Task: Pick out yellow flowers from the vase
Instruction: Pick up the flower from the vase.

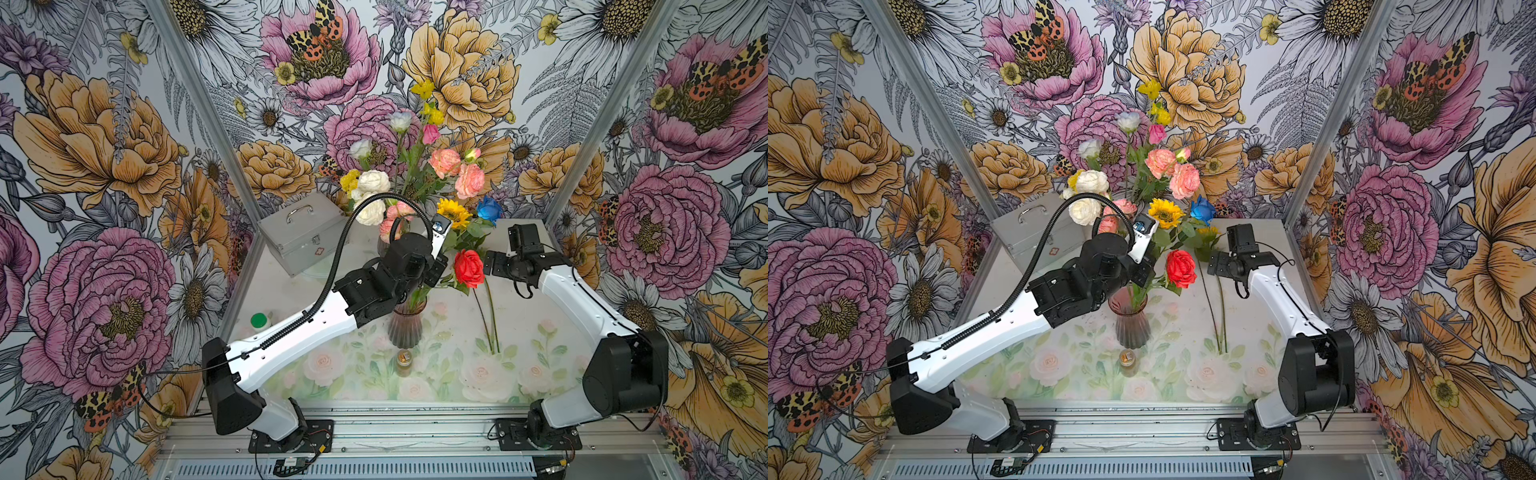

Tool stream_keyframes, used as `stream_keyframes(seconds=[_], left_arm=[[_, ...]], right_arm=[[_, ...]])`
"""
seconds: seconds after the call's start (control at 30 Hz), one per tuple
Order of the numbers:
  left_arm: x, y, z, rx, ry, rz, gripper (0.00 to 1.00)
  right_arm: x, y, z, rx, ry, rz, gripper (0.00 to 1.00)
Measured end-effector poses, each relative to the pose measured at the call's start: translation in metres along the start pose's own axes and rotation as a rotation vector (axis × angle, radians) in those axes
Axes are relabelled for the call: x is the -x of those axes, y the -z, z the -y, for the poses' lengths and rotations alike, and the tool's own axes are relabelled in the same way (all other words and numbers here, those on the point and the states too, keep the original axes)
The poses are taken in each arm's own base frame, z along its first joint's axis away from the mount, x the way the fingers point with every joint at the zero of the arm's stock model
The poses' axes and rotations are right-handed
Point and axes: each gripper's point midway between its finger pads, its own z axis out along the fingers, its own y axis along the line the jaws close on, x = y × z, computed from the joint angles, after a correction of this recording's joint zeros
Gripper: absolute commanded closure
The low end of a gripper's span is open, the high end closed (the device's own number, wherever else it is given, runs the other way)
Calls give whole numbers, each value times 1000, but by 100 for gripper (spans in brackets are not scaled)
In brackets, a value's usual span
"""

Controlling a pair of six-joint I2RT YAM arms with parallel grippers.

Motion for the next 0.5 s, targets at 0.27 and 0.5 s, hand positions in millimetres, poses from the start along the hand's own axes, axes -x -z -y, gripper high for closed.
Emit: stream_keyframes(seconds=[0.27, 0.5], left_arm=[[0, 0, 1, -3, 1, 1, 100], [0, 0, 2, -12, 2, 1, 90]], right_arm=[[-1, -1, 1, -1, -1, 0, 1], [-1, -1, 1, -1, -1, 1, 0]])
